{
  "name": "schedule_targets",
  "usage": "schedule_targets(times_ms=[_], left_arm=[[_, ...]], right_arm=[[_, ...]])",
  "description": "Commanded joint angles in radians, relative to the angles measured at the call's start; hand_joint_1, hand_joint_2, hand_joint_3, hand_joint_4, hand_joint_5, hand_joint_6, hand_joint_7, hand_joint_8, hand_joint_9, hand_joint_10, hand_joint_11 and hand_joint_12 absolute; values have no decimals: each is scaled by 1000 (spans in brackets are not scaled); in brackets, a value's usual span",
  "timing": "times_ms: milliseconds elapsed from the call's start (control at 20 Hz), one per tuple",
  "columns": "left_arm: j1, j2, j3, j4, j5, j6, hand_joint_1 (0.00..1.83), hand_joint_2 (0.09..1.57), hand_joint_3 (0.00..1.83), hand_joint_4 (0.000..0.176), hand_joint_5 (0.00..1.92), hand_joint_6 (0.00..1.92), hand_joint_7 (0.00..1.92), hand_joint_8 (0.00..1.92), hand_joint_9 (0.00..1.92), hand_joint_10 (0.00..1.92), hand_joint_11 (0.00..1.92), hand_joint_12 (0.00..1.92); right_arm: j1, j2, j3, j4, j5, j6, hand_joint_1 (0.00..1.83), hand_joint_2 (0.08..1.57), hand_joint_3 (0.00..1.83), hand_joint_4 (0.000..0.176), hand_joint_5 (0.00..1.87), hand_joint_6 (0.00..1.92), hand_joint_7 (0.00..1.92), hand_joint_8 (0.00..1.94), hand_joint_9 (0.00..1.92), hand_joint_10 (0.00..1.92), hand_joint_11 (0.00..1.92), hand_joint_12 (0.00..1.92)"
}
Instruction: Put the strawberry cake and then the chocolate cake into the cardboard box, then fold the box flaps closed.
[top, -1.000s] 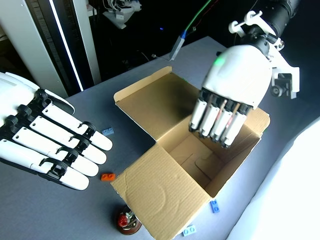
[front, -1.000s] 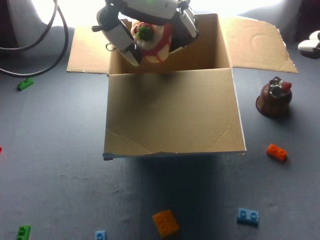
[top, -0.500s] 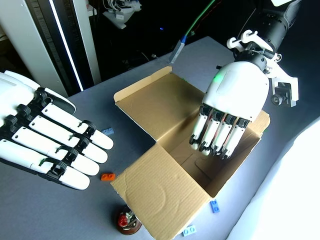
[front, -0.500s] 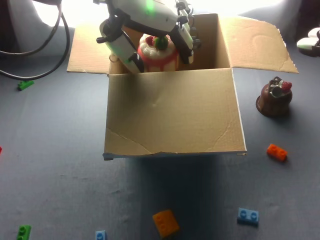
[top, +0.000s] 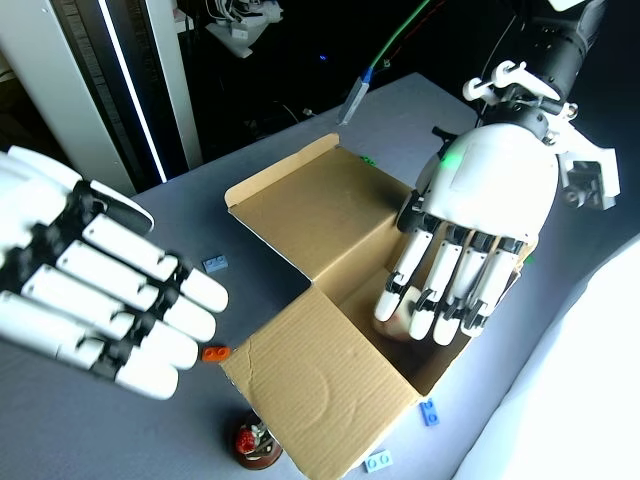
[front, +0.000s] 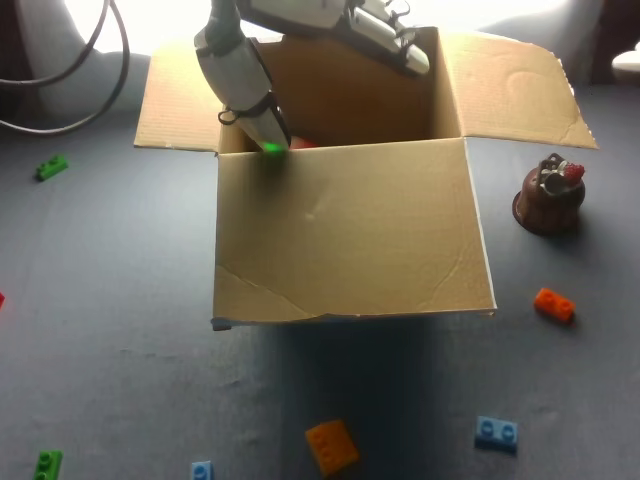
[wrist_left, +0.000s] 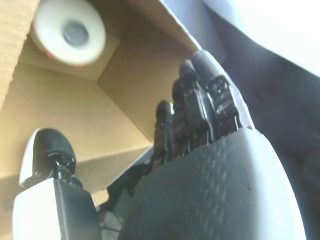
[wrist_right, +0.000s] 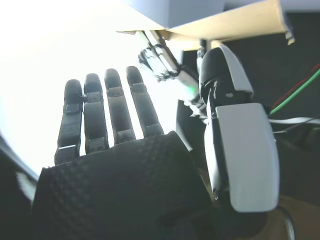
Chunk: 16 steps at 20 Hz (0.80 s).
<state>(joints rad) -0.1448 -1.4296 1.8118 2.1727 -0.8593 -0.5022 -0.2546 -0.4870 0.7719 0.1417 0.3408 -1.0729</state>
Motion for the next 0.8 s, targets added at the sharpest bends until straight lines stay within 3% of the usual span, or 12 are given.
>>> schedule_targets(times_ms=[0,200,450,550,600,750], left_arm=[[-18,13,6,-64,15,-6,462,845,0,118,103,4,156,2,252,3,0,1091],[-49,26,28,-48,14,-6,355,904,12,107,126,6,245,11,338,21,0,1211],[-68,47,75,-18,-18,-25,176,985,25,94,149,6,287,8,360,14,0,1179],[-77,66,85,-10,-32,-39,123,1015,21,90,168,7,293,4,367,10,0,1165],[-82,75,90,-3,-44,-49,89,1024,21,89,177,9,294,3,369,10,0,1165],[-92,104,113,18,-87,-82,4,1042,12,94,184,4,299,1,356,1,0,1129]], right_arm=[[3,-4,21,29,108,0,246,1186,0,0,171,7,152,3,137,8,0,278],[-36,-68,107,183,108,25,242,1194,1,0,161,1,123,0,103,1,0,190],[-98,-157,225,185,122,295,431,1118,0,0,138,1,133,0,119,5,0,321],[-134,-204,280,185,145,410,613,1058,0,0,143,3,154,4,177,22,0,569],[-150,-228,307,185,148,462,651,1051,0,0,146,4,160,5,178,21,0,592],[-170,-287,366,185,163,513,857,1018,0,0,158,7,196,10,180,17,0,546]])
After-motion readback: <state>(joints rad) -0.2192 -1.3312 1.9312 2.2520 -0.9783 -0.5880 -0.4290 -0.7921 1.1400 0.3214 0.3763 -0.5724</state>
